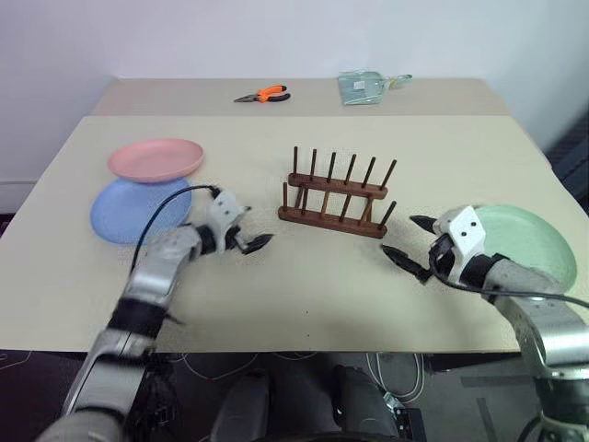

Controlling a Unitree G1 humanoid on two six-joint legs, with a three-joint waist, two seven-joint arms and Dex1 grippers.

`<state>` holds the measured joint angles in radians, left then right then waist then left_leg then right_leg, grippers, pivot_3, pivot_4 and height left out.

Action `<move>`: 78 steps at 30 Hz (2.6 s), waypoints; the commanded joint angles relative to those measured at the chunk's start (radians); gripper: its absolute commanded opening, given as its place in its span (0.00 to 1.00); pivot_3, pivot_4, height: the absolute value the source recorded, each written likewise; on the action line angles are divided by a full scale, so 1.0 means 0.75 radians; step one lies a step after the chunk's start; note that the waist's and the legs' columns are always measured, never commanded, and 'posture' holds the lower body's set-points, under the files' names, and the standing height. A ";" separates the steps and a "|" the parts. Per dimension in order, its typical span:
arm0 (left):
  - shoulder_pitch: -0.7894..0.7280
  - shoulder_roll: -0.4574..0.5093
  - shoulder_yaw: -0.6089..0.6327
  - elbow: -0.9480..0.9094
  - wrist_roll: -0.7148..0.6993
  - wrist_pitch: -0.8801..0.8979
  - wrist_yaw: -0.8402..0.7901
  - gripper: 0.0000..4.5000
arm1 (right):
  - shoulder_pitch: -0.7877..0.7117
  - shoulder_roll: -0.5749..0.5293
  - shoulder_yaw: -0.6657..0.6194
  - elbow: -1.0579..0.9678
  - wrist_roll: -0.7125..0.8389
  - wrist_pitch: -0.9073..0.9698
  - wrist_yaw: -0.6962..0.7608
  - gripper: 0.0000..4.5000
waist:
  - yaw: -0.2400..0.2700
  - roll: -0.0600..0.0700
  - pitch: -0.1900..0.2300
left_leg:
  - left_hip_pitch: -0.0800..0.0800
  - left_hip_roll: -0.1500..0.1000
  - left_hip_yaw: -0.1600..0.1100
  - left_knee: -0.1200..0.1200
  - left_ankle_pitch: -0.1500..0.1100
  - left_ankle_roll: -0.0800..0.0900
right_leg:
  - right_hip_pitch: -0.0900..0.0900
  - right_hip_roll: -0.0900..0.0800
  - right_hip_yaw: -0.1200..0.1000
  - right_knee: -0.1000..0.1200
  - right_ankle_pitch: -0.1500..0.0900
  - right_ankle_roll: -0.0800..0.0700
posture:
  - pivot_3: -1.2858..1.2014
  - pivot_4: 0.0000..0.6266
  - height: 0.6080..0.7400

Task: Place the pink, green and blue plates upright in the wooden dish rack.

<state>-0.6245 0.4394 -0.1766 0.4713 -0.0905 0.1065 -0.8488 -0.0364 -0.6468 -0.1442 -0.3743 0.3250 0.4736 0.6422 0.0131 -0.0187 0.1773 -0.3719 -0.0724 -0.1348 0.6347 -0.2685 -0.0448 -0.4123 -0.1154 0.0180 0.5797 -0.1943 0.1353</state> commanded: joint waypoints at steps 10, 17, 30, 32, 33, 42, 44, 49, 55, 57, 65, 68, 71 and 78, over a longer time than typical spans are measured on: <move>-0.526 -0.292 -0.044 0.953 0.166 -0.360 -0.202 0.48 | 0.310 0.116 -0.088 -0.398 -0.044 0.081 -0.260 1.00 | -0.001 -0.002 -0.002 | 0.001 -0.001 0.001 0.003 -0.002 0.004 | 0.002 -0.002 -0.001 0.001 -0.004 0.008 | 0.52 0.24 1.00; -0.372 -0.298 -0.036 0.679 0.107 -0.414 -0.399 0.17 | 0.296 0.030 -0.138 -0.342 -0.031 0.077 -0.193 1.00 | -0.001 -0.002 -0.002 | 0.000 -0.001 0.000 0.005 -0.003 0.005 | 0.003 -0.002 -0.001 0.002 -0.004 0.008 | 0.52 0.24 1.00; 0.103 -0.134 -0.121 -0.223 0.093 -0.046 -0.433 0.85 | 0.427 -0.126 -0.258 -0.289 0.012 0.091 0.018 1.00 | 0.001 -0.002 -0.002 | 0.000 0.000 0.000 0.008 -0.004 0.006 | 0.004 -0.002 0.000 0.002 -0.004 0.006 | 0.52 0.24 1.00; 0.125 -0.095 -0.118 -0.256 0.113 -0.015 -0.406 0.99 | 0.467 -0.147 -0.280 -0.276 -0.001 0.095 0.040 1.00 | 0.001 -0.002 -0.002 | 0.000 0.000 -0.001 0.008 -0.004 0.006 | 0.004 -0.002 0.000 0.003 -0.005 0.008 | 0.52 0.24 1.00; 0.140 -0.063 -0.118 -0.280 0.108 0.011 -0.420 1.00 | 0.488 -0.158 -0.285 -0.270 -0.007 0.100 0.053 0.94 | 0.000 -0.001 -0.002 | 0.000 0.000 0.000 0.008 -0.004 0.006 | 0.004 -0.002 0.000 0.003 -0.005 0.008 | 0.52 0.24 1.00; 0.359 0.103 -0.151 -0.731 -0.102 0.377 -0.528 0.20 | 0.510 -0.136 -0.093 -0.287 -0.056 0.081 0.060 0.00 | -0.005 0.003 -0.004 | 0.001 0.002 0.001 0.008 -0.005 0.008 | 0.004 -0.002 0.000 0.003 -0.008 0.003 | 0.52 0.24 1.00; 0.364 0.025 -0.186 -0.741 -0.044 0.377 -0.400 0.09 | 0.421 -0.103 0.002 -0.225 -0.131 0.062 -0.007 0.00 | 0.002 0.003 -0.004 | 0.000 0.002 0.001 0.010 -0.005 0.008 | 0.004 -0.002 0.000 0.002 -0.008 0.003 | 0.52 0.24 1.00; 0.299 -0.252 -0.190 -0.507 0.156 0.283 0.103 0.09 | 0.144 -0.012 0.194 0.035 -0.360 -0.009 -0.191 0.00 | 0.006 0.001 -0.005 | -0.001 -0.001 -0.001 0.016 -0.006 0.009 | 0.008 -0.005 0.000 0.001 -0.008 0.004 | 0.52 0.24 1.00; 0.171 -0.382 -0.115 -0.232 0.188 0.236 0.398 0.09 | -0.145 0.083 0.265 0.380 -0.501 -0.161 -0.324 0.00 | -0.004 0.002 -0.008 | 0.003 -0.002 0.000 0.016 -0.006 0.008 | 0.009 -0.002 0.000 0.003 -0.005 0.008 | 0.52 0.24 1.00; 0.124 -0.401 -0.085 -0.158 0.161 0.224 0.425 0.09 | -0.250 0.098 0.275 0.505 -0.528 -0.206 -0.341 0.00 | -0.006 0.003 -0.008 | 0.003 -0.002 0.000 0.016 -0.006 0.008 | 0.009 -0.002 0.000 0.004 -0.005 0.008 | 0.52 0.24 1.00; 0.112 -0.350 -0.025 -0.157 0.114 0.181 0.388 0.08 | -0.361 0.105 0.237 0.590 -0.481 -0.278 -0.278 0.18 | -0.008 0.003 -0.008 | 0.002 -0.002 0.000 0.015 -0.006 0.008 | 0.007 -0.002 0.000 0.005 -0.002 0.004 | 0.52 0.24 1.00; 0.158 -0.305 0.147 -0.322 -0.039 0.257 0.386 0.20 | -0.305 0.079 0.235 0.433 -0.443 -0.281 -0.200 0.50 | -0.032 0.004 -0.007 | 0.002 -0.002 0.000 0.014 -0.006 0.008 | 0.006 -0.002 0.000 0.006 -0.002 0.004 | 0.52 0.24 1.00; 0.095 -0.289 0.442 -0.399 -0.148 0.309 0.643 0.49 | -0.248 0.067 0.261 0.289 -0.428 -0.266 -0.133 0.84 | -0.035 0.003 -0.006 | 0.000 -0.001 -0.002 0.014 -0.006 0.008 | 0.003 -0.001 0.000 0.007 -0.002 0.004 | 0.52 0.24 1.00; -0.144 -0.247 0.912 -0.396 -0.288 0.421 1.202 0.93 | -0.237 0.112 0.344 0.265 -0.473 -0.275 -0.097 0.96 | -0.031 0.003 -0.007 | 0.000 -0.002 -0.002 0.015 -0.006 0.008 | 0.005 -0.002 0.000 0.006 -0.004 0.009 | 0.52 0.24 1.00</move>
<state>-0.7180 0.2588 0.4537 0.2169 -0.2605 0.3958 -0.0225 -0.2032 -0.5691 0.1081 -0.1560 -0.0258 0.2803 0.5669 -0.0100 -0.0168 0.1723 -0.3720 -0.0743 -0.1365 0.6457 -0.2728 -0.0390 -0.4087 -0.1167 0.0178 0.5840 -0.1964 0.1408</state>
